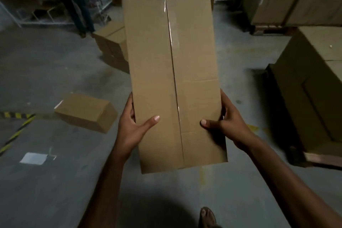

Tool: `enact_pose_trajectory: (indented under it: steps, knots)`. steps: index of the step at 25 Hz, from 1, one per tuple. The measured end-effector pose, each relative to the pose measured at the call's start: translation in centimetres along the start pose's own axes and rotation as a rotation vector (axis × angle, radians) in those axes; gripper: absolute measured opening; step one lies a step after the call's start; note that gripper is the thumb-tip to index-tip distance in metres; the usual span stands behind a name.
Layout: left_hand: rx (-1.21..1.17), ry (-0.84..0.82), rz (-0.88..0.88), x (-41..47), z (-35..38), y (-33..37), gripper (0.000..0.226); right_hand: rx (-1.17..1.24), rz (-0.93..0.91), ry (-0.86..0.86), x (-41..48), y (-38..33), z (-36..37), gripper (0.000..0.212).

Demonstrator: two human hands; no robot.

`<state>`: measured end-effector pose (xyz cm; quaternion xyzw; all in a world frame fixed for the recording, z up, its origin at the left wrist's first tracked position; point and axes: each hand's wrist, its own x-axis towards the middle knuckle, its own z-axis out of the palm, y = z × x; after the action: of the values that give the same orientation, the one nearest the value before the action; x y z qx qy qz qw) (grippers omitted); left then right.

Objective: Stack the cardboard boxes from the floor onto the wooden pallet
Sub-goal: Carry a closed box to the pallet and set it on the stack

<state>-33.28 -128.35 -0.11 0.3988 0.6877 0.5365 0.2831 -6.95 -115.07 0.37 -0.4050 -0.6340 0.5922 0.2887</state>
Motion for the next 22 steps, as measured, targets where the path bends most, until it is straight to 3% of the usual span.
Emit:
enact_pose_trajectory:
  steps: [4, 7, 11, 16, 22]
  knots:
    - [-0.008, -0.064, 0.061, 5.7, 8.2, 5.1, 0.102, -0.004, -0.026, 0.11, 2.2, -2.0, -8.8, 0.103]
    - [-0.051, -0.115, 0.012, 10.6, 13.2, 7.1, 0.104, 0.052, 0.021, 0.18, 5.5, -2.3, -14.3, 0.104]
    - [-0.116, -0.168, -0.183, 20.2, 19.8, 8.5, 0.107, 0.135, 0.188, 0.299, 13.0, -2.8, -20.1, 0.095]
    - [-0.07, -0.319, -0.296, 33.6, 26.6, 7.5, 0.09, 0.199, 0.431, 0.344, 24.1, -1.5, -25.2, 0.081]
    - [-0.07, -0.447, -0.262, 46.0, 33.6, 8.6, 0.084, 0.226, 0.435, 0.498, 34.4, 0.4, -30.5, 0.098]
